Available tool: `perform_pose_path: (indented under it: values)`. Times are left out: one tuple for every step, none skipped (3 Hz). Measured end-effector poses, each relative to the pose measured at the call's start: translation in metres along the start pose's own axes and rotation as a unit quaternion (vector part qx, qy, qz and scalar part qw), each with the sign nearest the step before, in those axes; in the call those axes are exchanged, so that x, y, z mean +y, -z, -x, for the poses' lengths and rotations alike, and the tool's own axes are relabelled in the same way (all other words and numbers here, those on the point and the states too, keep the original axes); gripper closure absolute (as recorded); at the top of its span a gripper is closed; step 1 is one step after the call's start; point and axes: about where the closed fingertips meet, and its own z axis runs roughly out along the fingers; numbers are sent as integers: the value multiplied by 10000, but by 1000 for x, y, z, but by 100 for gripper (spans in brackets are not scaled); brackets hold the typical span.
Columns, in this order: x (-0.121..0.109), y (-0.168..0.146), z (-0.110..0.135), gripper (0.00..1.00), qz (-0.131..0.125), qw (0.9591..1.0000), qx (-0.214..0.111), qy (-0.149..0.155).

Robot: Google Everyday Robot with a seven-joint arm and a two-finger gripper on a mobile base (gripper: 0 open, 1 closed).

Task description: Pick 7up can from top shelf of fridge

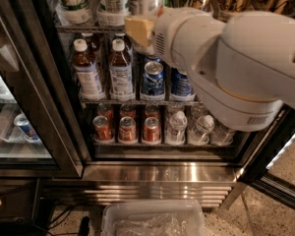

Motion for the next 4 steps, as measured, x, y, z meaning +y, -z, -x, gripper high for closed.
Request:
perform_pose_path:
  values:
    - [-9,14,-37,100,476,9985,250,143]
    - [-20,32,-40,100,920,9951,320,162]
    - [-39,46,-1,100,1271,9915,228,133]
    - [-37,52,11,100,1425,9893,278,171]
